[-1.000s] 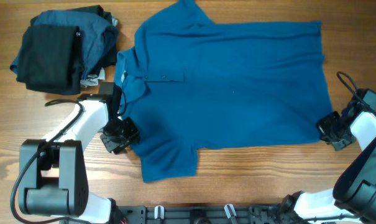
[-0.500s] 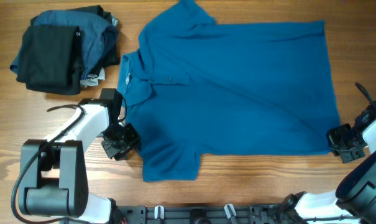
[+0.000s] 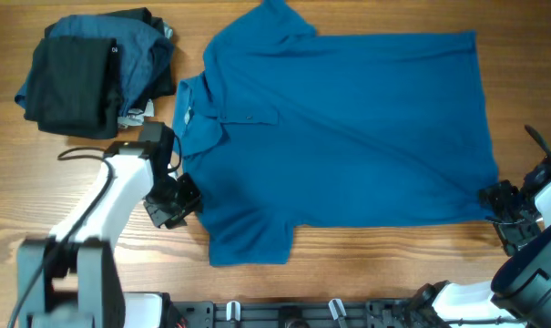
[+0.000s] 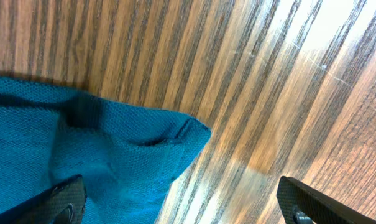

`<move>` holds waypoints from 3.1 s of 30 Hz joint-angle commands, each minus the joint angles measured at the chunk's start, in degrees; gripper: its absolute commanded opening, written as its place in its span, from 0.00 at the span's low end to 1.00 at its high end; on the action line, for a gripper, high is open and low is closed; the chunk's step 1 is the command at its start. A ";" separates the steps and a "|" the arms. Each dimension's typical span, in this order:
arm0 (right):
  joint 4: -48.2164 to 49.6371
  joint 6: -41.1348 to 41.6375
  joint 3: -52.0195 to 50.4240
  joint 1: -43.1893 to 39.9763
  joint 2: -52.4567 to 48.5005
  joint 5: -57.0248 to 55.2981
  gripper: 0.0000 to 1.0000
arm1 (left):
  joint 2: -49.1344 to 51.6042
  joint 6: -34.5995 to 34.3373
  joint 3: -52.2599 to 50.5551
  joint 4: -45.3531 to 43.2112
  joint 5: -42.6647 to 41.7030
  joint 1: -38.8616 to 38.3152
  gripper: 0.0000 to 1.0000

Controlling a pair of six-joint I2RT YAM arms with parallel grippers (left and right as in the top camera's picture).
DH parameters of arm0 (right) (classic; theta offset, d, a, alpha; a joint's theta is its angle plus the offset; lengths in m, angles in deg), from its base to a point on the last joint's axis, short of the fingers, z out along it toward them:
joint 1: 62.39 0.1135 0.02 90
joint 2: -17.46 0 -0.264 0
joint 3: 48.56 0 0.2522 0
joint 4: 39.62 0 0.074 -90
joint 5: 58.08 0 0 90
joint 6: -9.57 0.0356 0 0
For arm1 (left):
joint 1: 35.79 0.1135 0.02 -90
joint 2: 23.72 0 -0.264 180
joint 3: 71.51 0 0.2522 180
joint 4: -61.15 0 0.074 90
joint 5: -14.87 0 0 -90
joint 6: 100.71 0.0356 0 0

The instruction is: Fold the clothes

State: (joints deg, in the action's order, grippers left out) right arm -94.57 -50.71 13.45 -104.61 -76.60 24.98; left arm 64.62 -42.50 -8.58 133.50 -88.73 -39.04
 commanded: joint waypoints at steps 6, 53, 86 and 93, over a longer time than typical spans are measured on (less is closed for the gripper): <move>1.70 -3.41 -0.63 0.35 -1.33 2.54 1.00 | -14.14 3.28 0.98 7.08 -3.76 -5.75 0.47; 3.19 -4.09 -0.76 0.37 -1.36 5.33 0.04 | -14.08 -24.20 -16.90 -8.94 8.59 -32.17 0.72; -3.28 -4.63 1.57 0.81 12.00 11.69 0.04 | -16.09 -16.39 0.94 9.77 3.87 -32.13 0.04; -7.80 -5.53 4.52 0.79 12.33 11.43 0.04 | -17.86 -16.65 2.99 15.45 5.92 -32.13 0.04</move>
State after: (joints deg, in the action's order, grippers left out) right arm -101.35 -55.24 15.30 -104.06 -65.50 36.02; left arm 48.68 -59.84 -6.50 147.59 -84.58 -70.79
